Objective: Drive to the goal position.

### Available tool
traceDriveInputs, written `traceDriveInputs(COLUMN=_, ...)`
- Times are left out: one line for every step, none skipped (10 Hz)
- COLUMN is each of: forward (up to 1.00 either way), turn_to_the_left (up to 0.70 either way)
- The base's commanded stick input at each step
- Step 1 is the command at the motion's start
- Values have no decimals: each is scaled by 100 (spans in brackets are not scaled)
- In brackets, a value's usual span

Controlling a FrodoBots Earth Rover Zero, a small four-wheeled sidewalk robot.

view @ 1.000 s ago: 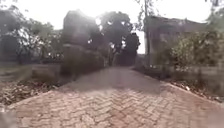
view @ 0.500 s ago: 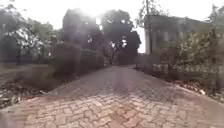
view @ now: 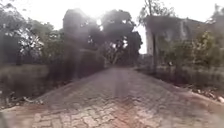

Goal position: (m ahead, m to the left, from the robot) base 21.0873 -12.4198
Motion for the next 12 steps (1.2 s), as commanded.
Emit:
traceDriveInputs(forward=85, turn_to_the_left=0)
traceDriveInputs(forward=85, turn_to_the_left=0)
traceDriveInputs(forward=85, turn_to_the_left=0)
traceDriveInputs(forward=85, turn_to_the_left=0)
traceDriveInputs(forward=85, turn_to_the_left=0)
traceDriveInputs(forward=85, turn_to_the_left=0)
traceDriveInputs(forward=85, turn_to_the_left=0)
traceDriveInputs(forward=85, turn_to_the_left=0)
traceDriveInputs(forward=85, turn_to_the_left=-23)
traceDriveInputs(forward=85, turn_to_the_left=-31)
traceDriveInputs(forward=85, turn_to_the_left=0)
traceDriveInputs(forward=85, turn_to_the_left=0)
